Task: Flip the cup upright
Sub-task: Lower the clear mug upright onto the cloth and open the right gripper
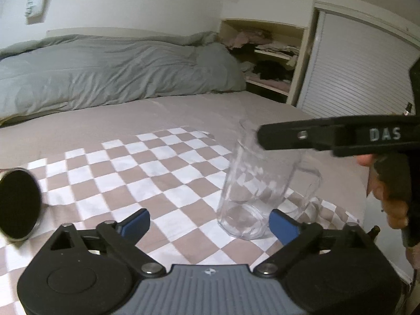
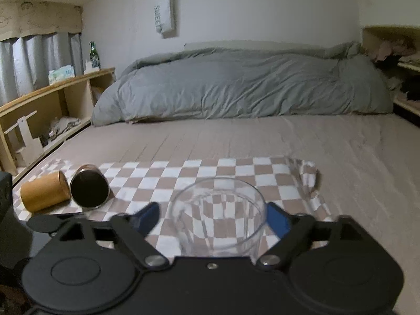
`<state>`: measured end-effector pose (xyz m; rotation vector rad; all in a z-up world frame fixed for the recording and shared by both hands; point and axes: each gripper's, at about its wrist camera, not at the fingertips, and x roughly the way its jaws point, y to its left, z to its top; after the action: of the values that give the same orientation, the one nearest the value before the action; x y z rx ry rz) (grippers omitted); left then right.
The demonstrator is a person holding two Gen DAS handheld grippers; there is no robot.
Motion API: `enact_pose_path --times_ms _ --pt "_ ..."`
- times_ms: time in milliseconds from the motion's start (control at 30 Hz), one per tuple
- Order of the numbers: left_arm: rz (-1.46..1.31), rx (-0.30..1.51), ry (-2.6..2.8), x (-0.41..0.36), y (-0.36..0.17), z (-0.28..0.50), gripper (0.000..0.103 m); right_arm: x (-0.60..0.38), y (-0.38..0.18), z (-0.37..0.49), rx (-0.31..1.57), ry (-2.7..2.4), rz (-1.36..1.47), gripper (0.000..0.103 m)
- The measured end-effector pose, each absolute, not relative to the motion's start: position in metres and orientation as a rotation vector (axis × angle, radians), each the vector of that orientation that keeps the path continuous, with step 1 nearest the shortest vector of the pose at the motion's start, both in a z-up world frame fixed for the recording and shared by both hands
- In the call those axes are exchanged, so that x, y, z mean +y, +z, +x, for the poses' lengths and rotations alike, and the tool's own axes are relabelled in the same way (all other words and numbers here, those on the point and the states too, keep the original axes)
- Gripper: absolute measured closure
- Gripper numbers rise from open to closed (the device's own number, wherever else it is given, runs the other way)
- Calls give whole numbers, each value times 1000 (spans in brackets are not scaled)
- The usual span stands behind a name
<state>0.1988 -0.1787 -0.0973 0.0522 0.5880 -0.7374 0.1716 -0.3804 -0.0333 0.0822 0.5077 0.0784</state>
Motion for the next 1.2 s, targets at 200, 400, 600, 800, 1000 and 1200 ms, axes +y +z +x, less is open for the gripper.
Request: enact_pose_path --times_ms 200,400,600,800,1000,1200 --pt "73 568 -653 -160 -69 174 1 -376 -10 153 518 64 122 0" --pt "62 532 -544 -135 -35 146 0 -362 10 127 511 34 99 0" --pt "67 513 -408 -110 -8 113 0 -350 25 98 492 5 95 0" --pt "42 513 -283 -81 9 86 0 -332 33 66 472 20 75 0" --pt "17 531 -204 -56 15 64 0 -317 32 45 474 28 71 0" --pt "1 554 -151 -40 15 45 0 -302 23 30 504 31 58 0"
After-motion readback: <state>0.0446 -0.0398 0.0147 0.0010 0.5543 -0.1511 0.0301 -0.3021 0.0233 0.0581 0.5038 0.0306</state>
